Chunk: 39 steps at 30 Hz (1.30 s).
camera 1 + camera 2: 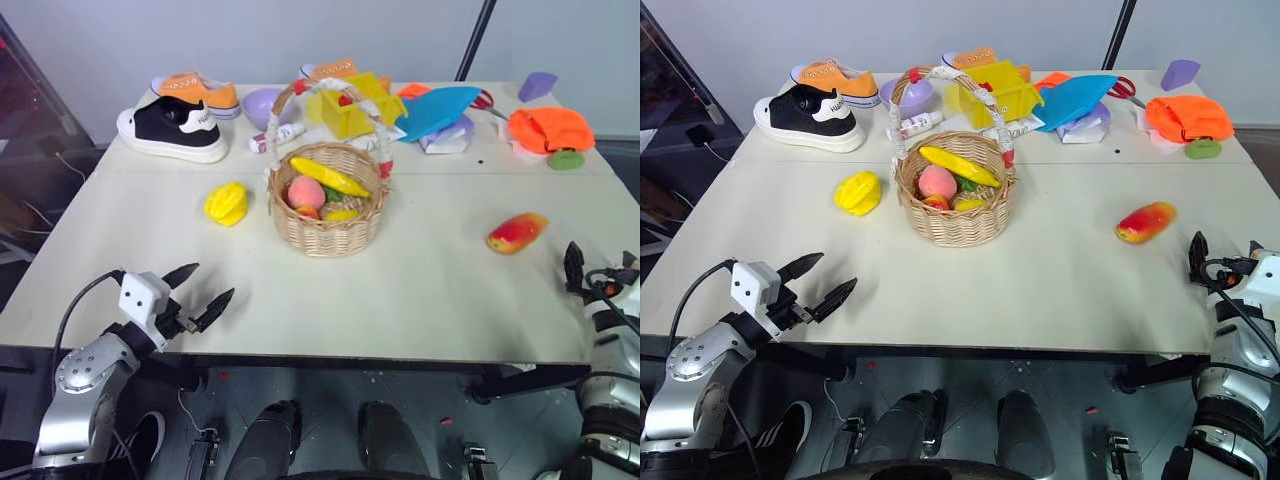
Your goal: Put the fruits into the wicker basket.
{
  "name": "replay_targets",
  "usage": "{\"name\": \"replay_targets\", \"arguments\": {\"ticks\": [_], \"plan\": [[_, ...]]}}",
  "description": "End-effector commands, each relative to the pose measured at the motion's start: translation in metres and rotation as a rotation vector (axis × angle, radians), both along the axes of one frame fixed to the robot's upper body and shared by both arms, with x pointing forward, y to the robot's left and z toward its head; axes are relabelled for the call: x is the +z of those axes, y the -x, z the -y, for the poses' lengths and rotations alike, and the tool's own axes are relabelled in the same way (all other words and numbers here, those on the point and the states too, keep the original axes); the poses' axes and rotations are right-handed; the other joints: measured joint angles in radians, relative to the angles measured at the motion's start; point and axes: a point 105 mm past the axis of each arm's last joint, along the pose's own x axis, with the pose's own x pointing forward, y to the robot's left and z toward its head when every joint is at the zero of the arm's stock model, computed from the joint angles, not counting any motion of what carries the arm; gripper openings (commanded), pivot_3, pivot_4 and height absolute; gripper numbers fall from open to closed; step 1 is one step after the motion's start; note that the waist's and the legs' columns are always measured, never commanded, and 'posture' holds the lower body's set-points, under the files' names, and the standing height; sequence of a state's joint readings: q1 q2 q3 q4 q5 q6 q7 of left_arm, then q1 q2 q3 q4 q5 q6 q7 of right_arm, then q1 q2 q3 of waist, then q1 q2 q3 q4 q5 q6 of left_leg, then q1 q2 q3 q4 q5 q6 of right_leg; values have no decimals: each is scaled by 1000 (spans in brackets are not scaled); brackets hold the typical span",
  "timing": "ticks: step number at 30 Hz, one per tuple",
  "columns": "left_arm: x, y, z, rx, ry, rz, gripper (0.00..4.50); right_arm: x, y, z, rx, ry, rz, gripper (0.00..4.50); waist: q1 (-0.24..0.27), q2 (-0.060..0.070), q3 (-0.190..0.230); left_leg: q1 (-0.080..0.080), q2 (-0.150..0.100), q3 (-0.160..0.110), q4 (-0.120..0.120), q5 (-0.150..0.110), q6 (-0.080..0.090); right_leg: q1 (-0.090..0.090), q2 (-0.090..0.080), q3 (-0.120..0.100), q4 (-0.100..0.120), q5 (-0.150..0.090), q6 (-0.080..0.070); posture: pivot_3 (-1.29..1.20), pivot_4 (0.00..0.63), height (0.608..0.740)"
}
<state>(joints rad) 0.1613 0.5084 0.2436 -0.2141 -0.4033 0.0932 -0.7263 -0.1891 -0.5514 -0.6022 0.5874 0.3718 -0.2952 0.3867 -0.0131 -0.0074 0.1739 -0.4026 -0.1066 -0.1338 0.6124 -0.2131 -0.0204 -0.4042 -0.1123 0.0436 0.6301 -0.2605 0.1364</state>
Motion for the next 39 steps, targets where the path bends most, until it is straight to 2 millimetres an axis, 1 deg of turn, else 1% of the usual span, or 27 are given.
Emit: {"name": "replay_targets", "arguments": {"ticks": [1,5,7,12,16,20,24,29,32,35,36,37,38,39], "plan": [[9,0,3,-10,-18,53,4500,15,1,5,-11,44,38,4470,0,0,0,0,0,0,0,0,0,0,0,0,0,0,0,0,150,740],[17,-9,-3,41,-4,81,4500,14,0,3,-6,43,38,4470,0,0,0,0,0,0,0,0,0,0,0,0,0,0,0,0,150,740],[19,-10,-2,34,5,84,4500,14,-1,2,-5,44,38,4470,0,0,0,0,0,0,0,0,0,0,0,0,0,0,0,0,150,740],[18,-8,2,7,15,79,4500,14,-2,1,-2,42,41,4470,-2,0,0,0,0,0,0,0,0,0,0,0,0,0,0,0,150,740],[18,-8,4,-8,24,78,4500,18,-5,-4,14,41,54,4470,0,0,0,0,0,0,0,0,0,0,0,0,0,0,0,0,150,740],[17,-10,2,3,18,75,4500,19,-7,-6,21,45,58,4470,0,0,0,0,0,0,0,0,0,0,0,0,0,0,0,0,150,740],[14,-16,-7,59,-10,83,4500,19,-9,-8,32,45,60,4470,0,0,0,0,0,0,0,0,0,0,0,0,0,0,0,0,150,740],[15,-17,-7,59,-3,91,4500,20,-11,-10,40,47,64,4470,0,0,0,0,0,0,0,0,0,0,0,0,0,0,0,0,150,740],[16,-17,-6,51,10,91,4500,28,-13,-19,82,128,72,4470,-1,0,0,0,0,0,0,0,0,0,0,0,0,0,0,0,150,740],[20,-12,-4,13,30,101,4500,34,-11,-21,82,114,111,4470,0,0,0,0,0,0,0,0,0,0,0,0,0,0,0,0,150,740],[22,-9,-2,-20,39,91,4500,37,-8,-23,78,110,126,4470,0,0,0,0,0,0,0,0,0,0,0,0,0,0,0,0,150,740],[26,-4,1,-67,40,87,4500,39,-4,-28,88,101,135,4470,0,0,0,0,0,0,0,0,0,0,0,0,0,0,0,0,150,740],[29,0,5,-114,32,85,4500,39,-2,-38,118,102,133,4470,0,0,0,0,0,0,0,0,0,0,0,0,0,0,0,0,150,740],[35,1,8,-153,36,79,4500,39,0,-52,161,108,128,4470,2,0,0,0,0,-1,-1,0,0,0,0,0,0,0,0,0,150,740]]}}
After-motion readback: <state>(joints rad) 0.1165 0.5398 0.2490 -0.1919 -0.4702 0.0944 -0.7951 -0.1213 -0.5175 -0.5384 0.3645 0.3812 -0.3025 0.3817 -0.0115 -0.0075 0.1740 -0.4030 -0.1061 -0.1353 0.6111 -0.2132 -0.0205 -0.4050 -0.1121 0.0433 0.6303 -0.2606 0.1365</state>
